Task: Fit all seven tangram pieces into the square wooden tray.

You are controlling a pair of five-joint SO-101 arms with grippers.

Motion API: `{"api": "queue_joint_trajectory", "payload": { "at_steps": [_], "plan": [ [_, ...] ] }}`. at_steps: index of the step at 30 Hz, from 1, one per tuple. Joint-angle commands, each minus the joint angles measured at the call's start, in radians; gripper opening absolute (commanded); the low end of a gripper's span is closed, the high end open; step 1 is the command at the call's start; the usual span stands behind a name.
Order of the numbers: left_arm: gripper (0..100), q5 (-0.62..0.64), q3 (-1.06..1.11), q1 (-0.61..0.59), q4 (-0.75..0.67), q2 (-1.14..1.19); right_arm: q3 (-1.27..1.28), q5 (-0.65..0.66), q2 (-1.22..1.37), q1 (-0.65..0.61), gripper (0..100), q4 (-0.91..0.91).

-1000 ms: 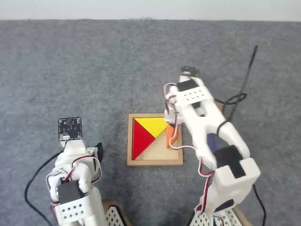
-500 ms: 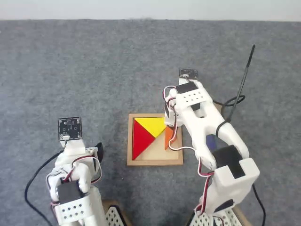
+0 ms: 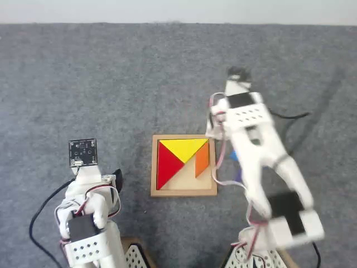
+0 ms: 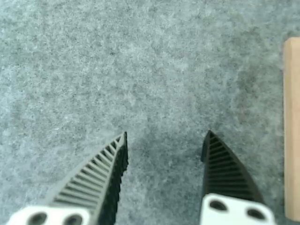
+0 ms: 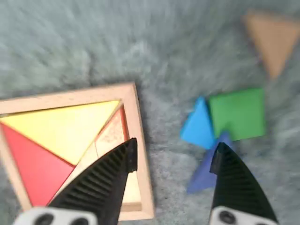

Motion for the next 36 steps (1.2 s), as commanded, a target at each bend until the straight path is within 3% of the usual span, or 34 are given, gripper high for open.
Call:
{"api": "queue_joint_trajectory", "payload": {
  "at_steps": [1, 6, 14, 26, 36],
  "plan": [
    [24, 0.009, -0.008, -0.005, 0.005, -0.015, 0.107, 0.198, -0.231, 0.068, 25.6, -0.124],
    [24, 0.009, -0.008, -0.005, 0.005, -0.015, 0.207, 0.46, -0.191, 0.168, 25.6, -0.325],
    [24, 0.009, -0.008, -0.005, 0.005, -0.015, -0.029, 0.624, 0.064, 0.266, 25.6, -0.321],
    [24, 0.009, -0.008, -0.005, 0.005, -0.015, -0.431, 0.631, 0.489, 0.407, 25.6, -0.228],
    [24, 0.009, -0.008, -0.005, 0.005, -0.015, -0.456, 0.671, 0.561, 0.4, 25.6, -0.182]
  ]
}}
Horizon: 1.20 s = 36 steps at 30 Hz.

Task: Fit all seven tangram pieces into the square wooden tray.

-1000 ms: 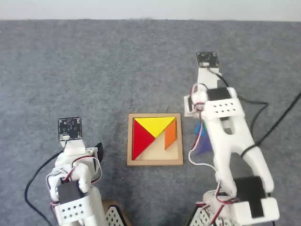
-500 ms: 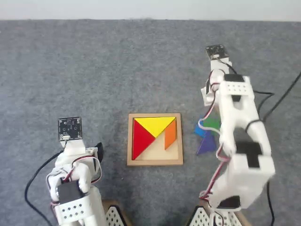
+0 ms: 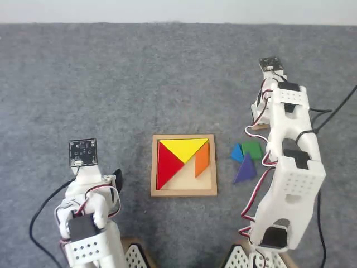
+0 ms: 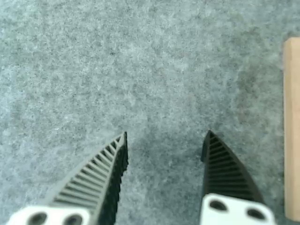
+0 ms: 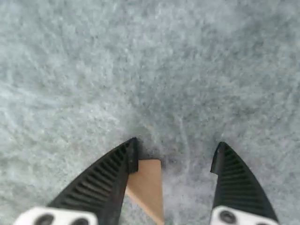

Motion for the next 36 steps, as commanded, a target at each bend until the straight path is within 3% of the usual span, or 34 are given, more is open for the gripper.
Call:
{"api": "queue_joint_trajectory", "payload": {
  "at_steps": [1, 8, 15, 20, 29, 34, 36],
  "plan": [
    [24, 0.009, -0.008, -0.005, 0.005, -0.015, -0.044, 0.017, -0.008, -0.002, 25.6, 0.038],
    [24, 0.009, -0.008, -0.005, 0.005, -0.015, -0.051, 0.064, -0.039, -0.058, 17.2, 0.102],
    [24, 0.009, -0.008, -0.005, 0.005, -0.015, -0.008, 0.071, -0.236, -0.082, 24.9, 0.166],
    [24, 0.009, -0.008, -0.005, 0.005, -0.015, 0.124, 0.115, -0.245, -0.111, 24.9, 0.125],
    [24, 0.009, -0.008, -0.005, 0.005, -0.015, 0.229, 0.04, -0.211, -0.042, 24.9, -0.035],
    [24, 0.009, -0.008, -0.005, 0.005, -0.015, 0.15, 0.037, -0.105, -0.007, 24.0, 0.015],
    [24, 0.009, -0.008, -0.005, 0.005, -0.015, 0.107, 0.037, -0.081, -0.005, 19.5, 0.058]
  ]
}}
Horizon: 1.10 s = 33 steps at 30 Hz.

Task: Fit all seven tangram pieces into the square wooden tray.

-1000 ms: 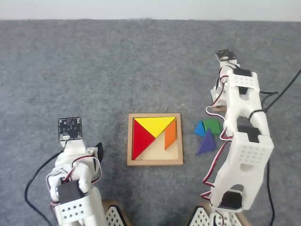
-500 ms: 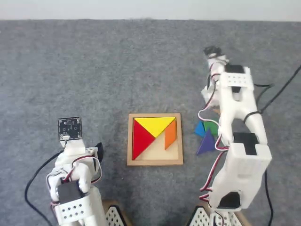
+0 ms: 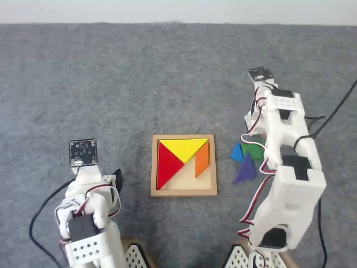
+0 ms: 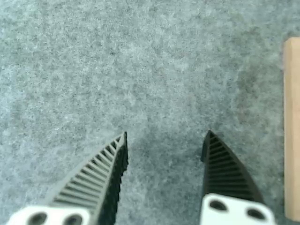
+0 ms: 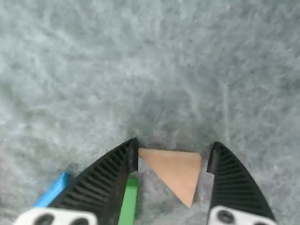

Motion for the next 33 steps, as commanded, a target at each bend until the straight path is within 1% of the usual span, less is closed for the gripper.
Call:
{"api": "queue_joint_trajectory", "payload": {
  "at_steps": [1, 3, 4, 8, 13, 17, 19, 21, 23, 26, 27, 28, 33],
  "plan": [
    [24, 0.009, -0.008, -0.005, 0.005, -0.015, -0.107, -0.012, 0.039, 0.025, 16.1, 0.079],
    [24, 0.009, -0.008, -0.005, 0.005, -0.015, -0.115, -0.018, 0.041, 0.024, 9.4, 0.09],
    [24, 0.009, -0.008, -0.005, 0.005, -0.015, -0.117, -0.02, 0.039, 0.024, 8.1, 0.093],
    [24, 0.009, -0.008, -0.005, 0.005, -0.015, -0.121, -0.021, 0.033, 0.025, 7.6, 0.094],
    [24, 0.009, -0.008, -0.005, 0.005, -0.015, -0.137, -0.011, -0.084, -0.002, 7.6, 0.105],
    [24, 0.009, -0.008, -0.005, 0.005, -0.015, -0.133, 0.02, -0.2, -0.041, 8.0, 0.166],
    [24, 0.009, -0.008, -0.005, 0.005, -0.015, -0.132, 0.032, -0.252, -0.028, 8.2, 0.217],
    [24, 0.009, -0.008, -0.005, 0.005, -0.015, -0.127, 0.032, -0.312, 0.027, 10.9, 0.269],
    [24, 0.009, -0.008, -0.005, 0.005, -0.015, -0.095, 0.031, -0.355, 0.074, 15.0, 0.282],
    [24, 0.009, -0.008, -0.005, 0.005, -0.015, 0.015, 0.012, -0.36, 0.085, 21.4, 0.249],
    [24, 0.009, -0.008, -0.005, 0.005, -0.015, 0.06, -0.023, -0.352, 0.085, 23.0, 0.223],
    [24, 0.009, -0.008, -0.005, 0.005, -0.015, 0.098, -0.091, -0.337, 0.085, 24.3, 0.196],
    [24, 0.009, -0.008, -0.005, 0.005, -0.015, 0.17, -0.535, -0.228, 0.104, 25.3, 0.094]
  ]
}}
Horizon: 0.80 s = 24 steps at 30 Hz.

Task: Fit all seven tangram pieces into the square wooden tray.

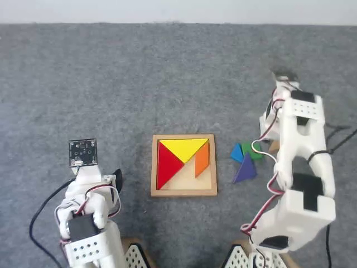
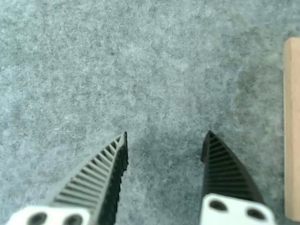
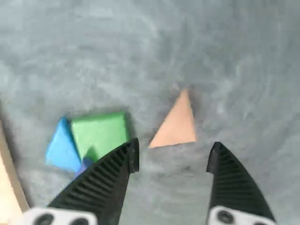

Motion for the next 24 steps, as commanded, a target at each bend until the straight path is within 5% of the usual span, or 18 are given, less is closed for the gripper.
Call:
{"api": "queue_joint_trajectory", "payload": {
  "at_steps": [1, 11, 18, 24],
  "plan": [
    [24, 0.009, -0.008, -0.005, 0.005, -0.015, 0.012, -0.39, 0.067, 0.021, 25.3, -0.079],
    [24, 0.009, -0.008, -0.005, 0.005, -0.015, -0.11, -0.764, 0.156, 0.076, 25.3, -0.111],
    [24, 0.009, -0.008, -0.005, 0.005, -0.015, -0.158, -0.76, 0.236, 0.094, 25.1, -0.104],
    [24, 0.009, -0.008, -0.005, 0.005, -0.015, -0.158, -0.744, 0.236, 0.093, 13.8, -0.11]
  ]
}}
